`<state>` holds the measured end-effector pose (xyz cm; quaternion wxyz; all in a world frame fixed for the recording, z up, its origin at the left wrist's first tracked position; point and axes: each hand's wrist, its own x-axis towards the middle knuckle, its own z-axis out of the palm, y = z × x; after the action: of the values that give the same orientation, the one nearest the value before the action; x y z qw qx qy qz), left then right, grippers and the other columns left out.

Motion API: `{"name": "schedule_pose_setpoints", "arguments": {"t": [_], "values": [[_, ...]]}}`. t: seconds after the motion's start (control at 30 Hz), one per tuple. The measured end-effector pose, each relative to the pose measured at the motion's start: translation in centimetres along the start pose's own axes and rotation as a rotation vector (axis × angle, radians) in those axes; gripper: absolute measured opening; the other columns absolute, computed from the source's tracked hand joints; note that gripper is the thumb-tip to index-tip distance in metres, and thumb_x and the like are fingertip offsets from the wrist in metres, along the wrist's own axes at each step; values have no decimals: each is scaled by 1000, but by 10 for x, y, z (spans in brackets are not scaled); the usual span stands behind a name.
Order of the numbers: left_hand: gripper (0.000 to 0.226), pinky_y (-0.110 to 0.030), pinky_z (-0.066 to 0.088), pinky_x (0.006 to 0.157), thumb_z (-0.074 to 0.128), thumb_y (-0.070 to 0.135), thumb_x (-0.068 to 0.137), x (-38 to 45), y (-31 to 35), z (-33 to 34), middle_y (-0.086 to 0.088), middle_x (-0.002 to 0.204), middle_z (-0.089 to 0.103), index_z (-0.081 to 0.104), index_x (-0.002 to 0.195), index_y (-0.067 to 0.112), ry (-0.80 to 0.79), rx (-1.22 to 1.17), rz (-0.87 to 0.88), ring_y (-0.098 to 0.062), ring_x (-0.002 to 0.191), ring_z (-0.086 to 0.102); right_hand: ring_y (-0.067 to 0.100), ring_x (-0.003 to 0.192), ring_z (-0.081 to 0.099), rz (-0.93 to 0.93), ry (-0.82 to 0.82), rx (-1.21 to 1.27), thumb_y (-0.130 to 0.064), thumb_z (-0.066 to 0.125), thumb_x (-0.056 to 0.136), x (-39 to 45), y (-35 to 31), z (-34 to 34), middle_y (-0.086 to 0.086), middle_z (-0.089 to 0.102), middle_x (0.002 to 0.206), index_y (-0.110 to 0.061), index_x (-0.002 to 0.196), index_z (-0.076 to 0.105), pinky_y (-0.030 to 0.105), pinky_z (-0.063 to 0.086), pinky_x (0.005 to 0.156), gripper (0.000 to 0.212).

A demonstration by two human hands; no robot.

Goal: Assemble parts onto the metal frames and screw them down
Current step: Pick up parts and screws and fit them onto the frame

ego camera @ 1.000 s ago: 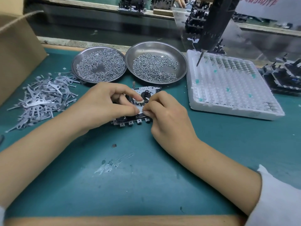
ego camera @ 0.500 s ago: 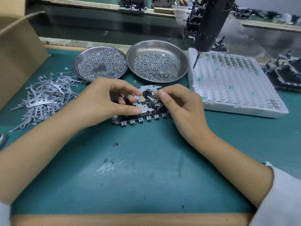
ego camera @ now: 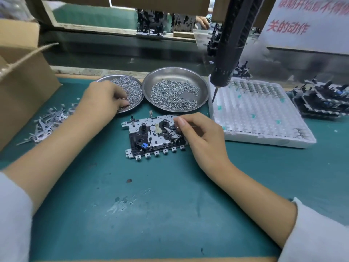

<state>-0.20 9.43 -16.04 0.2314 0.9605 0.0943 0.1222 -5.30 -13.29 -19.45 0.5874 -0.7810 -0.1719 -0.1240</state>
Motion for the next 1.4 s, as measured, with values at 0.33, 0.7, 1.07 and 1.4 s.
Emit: {"name": "schedule_pose_setpoints", "arguments": {"t": [0.33, 0.7, 1.07, 1.4], "values": [[20, -43, 48, 88, 64, 19, 90, -9, -5, -1, -14, 104, 70, 73, 107, 15, 202, -33, 99, -36, 100, 59, 7, 78, 58, -92, -32, -103, -14, 60, 93, 3, -3, -3, -3, 64, 82, -11, 90, 71, 19, 46, 69, 12], [2, -18, 37, 64, 70, 17, 84, -19, -8, -2, 1, 74, 65, 69, 84, 16, 282, -320, 59, -8, 66, 57, 30, 99, 62, 142, -379, -876, -7, 63, 87, 106, -3, -1, 19, 66, 107, 2, 108, 66, 39, 49, 90, 23], [6, 3, 32, 64, 70, 10, 83, -22, -12, 3, 3, 76, 65, 73, 89, 11, 292, -326, 82, 0, 67, 54, 23, 90, 62, 64, -252, -840, -3, 56, 90, 103, 0, -2, 6, 71, 94, -10, 94, 72, 36, 52, 81, 18], [16, -21, 40, 84, 65, 4, 87, -23, -12, 6, -14, 94, 71, 75, 99, 5, 309, -238, 179, -28, 89, 64, 22, 86, 63, -19, -125, -647, 1, 61, 88, 97, 7, -9, 11, 72, 89, -3, 91, 73, 31, 47, 83, 13]]}}
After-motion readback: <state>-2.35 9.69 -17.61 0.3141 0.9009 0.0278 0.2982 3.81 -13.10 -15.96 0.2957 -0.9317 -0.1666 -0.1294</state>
